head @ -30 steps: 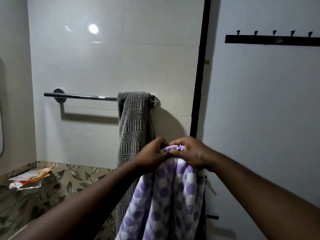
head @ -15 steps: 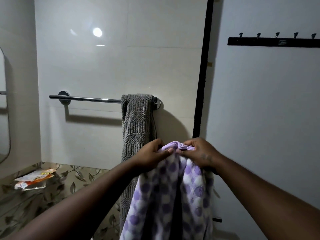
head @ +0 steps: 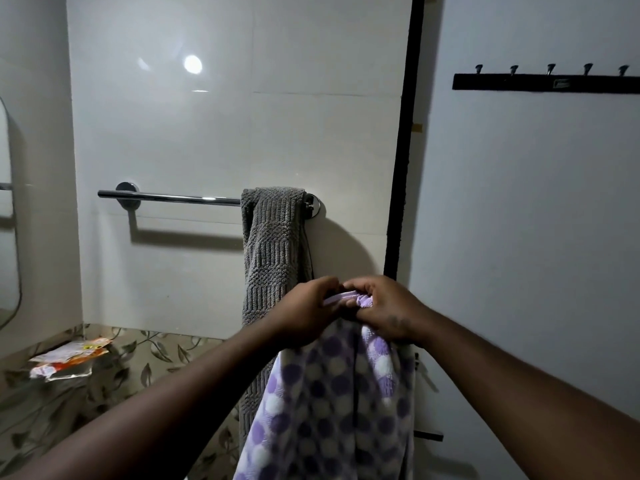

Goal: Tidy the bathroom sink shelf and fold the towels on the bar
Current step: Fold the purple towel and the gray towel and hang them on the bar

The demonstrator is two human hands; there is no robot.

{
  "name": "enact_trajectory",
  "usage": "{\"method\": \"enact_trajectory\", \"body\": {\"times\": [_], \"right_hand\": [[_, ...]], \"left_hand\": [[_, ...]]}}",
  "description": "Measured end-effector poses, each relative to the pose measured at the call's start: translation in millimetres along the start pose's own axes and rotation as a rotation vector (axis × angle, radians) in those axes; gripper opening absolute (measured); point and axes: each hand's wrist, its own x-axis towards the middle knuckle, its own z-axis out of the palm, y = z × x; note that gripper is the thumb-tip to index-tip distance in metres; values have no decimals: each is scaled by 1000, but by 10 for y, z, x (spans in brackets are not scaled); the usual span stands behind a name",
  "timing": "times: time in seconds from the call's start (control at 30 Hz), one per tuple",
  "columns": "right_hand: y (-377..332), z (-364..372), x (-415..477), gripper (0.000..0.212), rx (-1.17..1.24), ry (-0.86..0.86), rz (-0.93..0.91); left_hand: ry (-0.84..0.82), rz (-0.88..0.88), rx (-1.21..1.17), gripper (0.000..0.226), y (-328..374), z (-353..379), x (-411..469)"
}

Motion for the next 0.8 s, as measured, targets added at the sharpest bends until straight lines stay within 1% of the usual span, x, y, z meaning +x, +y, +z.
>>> {"method": "enact_trajectory", "body": {"times": [0.03, 0.07, 0.13, 0.17, 0.2, 0.27, 0.3, 0.33, 0.37, 0.4, 0.43, 0.5, 0.57, 0.63, 0.67, 0.7, 0.77, 0.8], "right_hand": [[20, 4, 0, 19, -39, 54, 38], [45, 1, 4, 13, -73, 128, 92], [91, -54, -13, 11, -142, 256, 187], [118, -87, -27, 14, -169, 256, 211], [117, -106, -38, 23, -184, 195, 205], [46, -59, -38, 53, -138, -13, 110], [-8, 2, -29, 63, -92, -91, 56], [-53, 57, -15, 67, -51, -117, 20], [-75, 85, 1, 65, -21, -91, 9], [-76, 90, 12, 59, 6, -41, 19], [-64, 79, 16, 49, 20, 8, 43], [-23, 40, 13, 30, -23, 103, 103], [38, -11, 2, 24, -107, 213, 189], [83, -66, -11, 19, -162, 255, 256], [92, -80, -19, 17, -171, 224, 267], [80, -84, -24, 19, -151, 154, 249], [9, -21, -23, 39, -20, -44, 134], [-33, 34, -15, 45, 31, -102, 70]], "left_hand": [[-1, -23, 53, 33, -25, 3, -15], [-21, -51, 88, 38, -59, 0, -36], [-67, -82, 143, 37, -120, -31, -85], [-65, -91, 166, 35, -144, -51, -108], [-38, -89, 185, 33, -149, -66, -128], [30, -45, 201, 28, -100, -71, -144], [48, -6, 200, 26, -41, -63, -142], [55, 28, 208, 27, 20, -55, -121], [64, 46, 218, 26, 63, -46, -100], [77, 44, 220, 22, 76, -39, -82], [91, 20, 212, 25, 78, -52, -73], [88, -63, 220, 41, 9, -128, -89], [48, -109, 260, 43, -98, -208, -136], [38, -140, 285, 42, -191, -269, -194], [50, -143, 292, 42, -207, -277, -218], [66, -132, 305, 41, -202, -274, -234], [85, -69, 325, 37, -129, -231, -244], [88, -37, 324, 36, -74, -208, -234]]}}
